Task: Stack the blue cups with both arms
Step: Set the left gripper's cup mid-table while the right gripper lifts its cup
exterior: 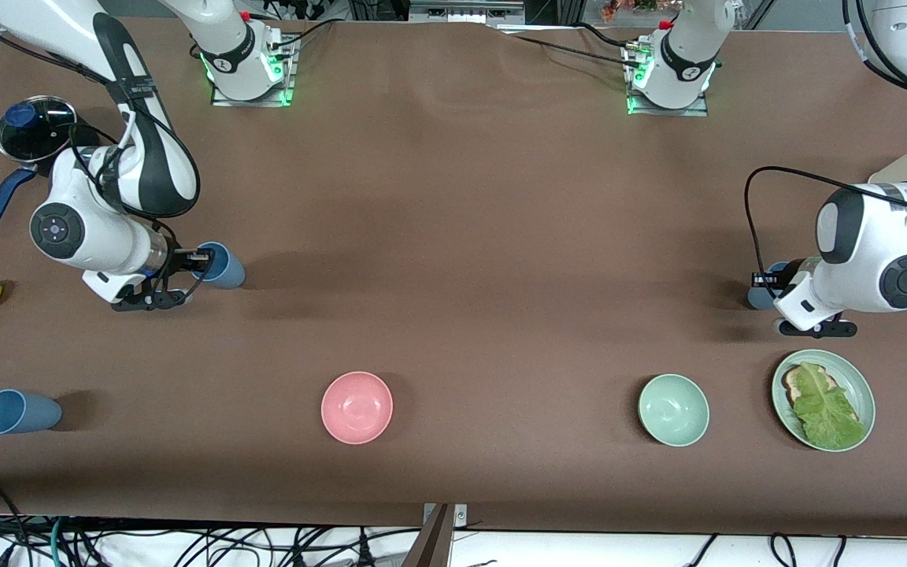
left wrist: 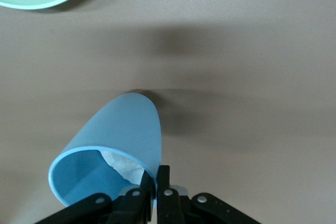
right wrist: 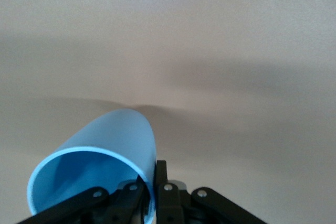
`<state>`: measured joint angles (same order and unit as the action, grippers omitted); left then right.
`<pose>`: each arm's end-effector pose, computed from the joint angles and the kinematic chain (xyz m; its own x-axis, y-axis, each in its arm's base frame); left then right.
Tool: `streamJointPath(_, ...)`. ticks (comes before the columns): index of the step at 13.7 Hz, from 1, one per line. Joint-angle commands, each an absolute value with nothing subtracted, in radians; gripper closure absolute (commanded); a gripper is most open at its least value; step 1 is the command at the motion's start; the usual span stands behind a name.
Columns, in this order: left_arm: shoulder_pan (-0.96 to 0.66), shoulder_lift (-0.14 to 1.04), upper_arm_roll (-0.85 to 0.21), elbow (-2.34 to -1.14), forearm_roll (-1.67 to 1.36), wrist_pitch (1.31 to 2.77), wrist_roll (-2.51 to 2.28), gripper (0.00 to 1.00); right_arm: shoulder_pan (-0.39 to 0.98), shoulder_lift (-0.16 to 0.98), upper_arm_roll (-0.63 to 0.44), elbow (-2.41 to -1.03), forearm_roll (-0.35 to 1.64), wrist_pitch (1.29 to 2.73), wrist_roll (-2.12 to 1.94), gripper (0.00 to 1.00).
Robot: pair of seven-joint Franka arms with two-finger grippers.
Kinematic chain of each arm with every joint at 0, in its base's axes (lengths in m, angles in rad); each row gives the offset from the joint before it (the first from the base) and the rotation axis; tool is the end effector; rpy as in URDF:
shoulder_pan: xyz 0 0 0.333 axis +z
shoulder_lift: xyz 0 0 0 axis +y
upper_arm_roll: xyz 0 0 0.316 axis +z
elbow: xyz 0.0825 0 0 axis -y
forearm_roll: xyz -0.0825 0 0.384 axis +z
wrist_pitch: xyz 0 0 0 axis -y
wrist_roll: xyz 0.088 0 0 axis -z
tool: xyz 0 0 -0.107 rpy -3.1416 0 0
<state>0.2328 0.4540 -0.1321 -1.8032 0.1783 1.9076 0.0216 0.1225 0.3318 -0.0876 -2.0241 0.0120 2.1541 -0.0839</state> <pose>0.6040 0.0785 0.2729 0.9400 0.0072 -0.3411 -0.0189 -0.9971 -0.0731 0.5753 0.0215 0.2700 0.9736 0.1102 -0.2000 0.1132 -0.9936 0.0033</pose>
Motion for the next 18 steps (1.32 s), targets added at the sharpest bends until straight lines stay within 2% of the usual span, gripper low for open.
streamJointPath(1,0.21,0.437,-0.173,-1.72,0.193,1.803,-0.012,1.0,0.123,0.322,-0.083,-2.006,0.015,2.122,-0.08,1.0)
streamJointPath(4,0.17,0.439,-0.293,-1.64,0.184,1.698,-0.127,1.0,0.127,0.322,-0.084,-2.002,0.015,2.12,-0.08,1.0)
streamJointPath(8,0.068,0.448,-0.374,-1.632,0.074,1.695,-0.325,1.0,0.129,0.322,-0.084,-2.0,0.017,2.12,-0.08,1.0)
streamJointPath(12,-0.104,0.498,-0.374,-1.631,-0.081,1.823,-0.481,1.0,0.13,0.322,-0.084,-1.982,0.015,2.106,-0.081,1.0)
streamJointPath(15,-0.242,0.566,-0.371,-1.629,-0.123,1.937,-0.498,1.0,0.152,0.324,-0.084,-1.91,0.018,2.02,-0.071,1.0)
streamJointPath(18,-0.279,0.621,-0.374,-1.629,-0.129,2.041,-0.5,1.0,0.176,0.324,-0.084,-1.847,0.018,1.981,-0.034,1.0)
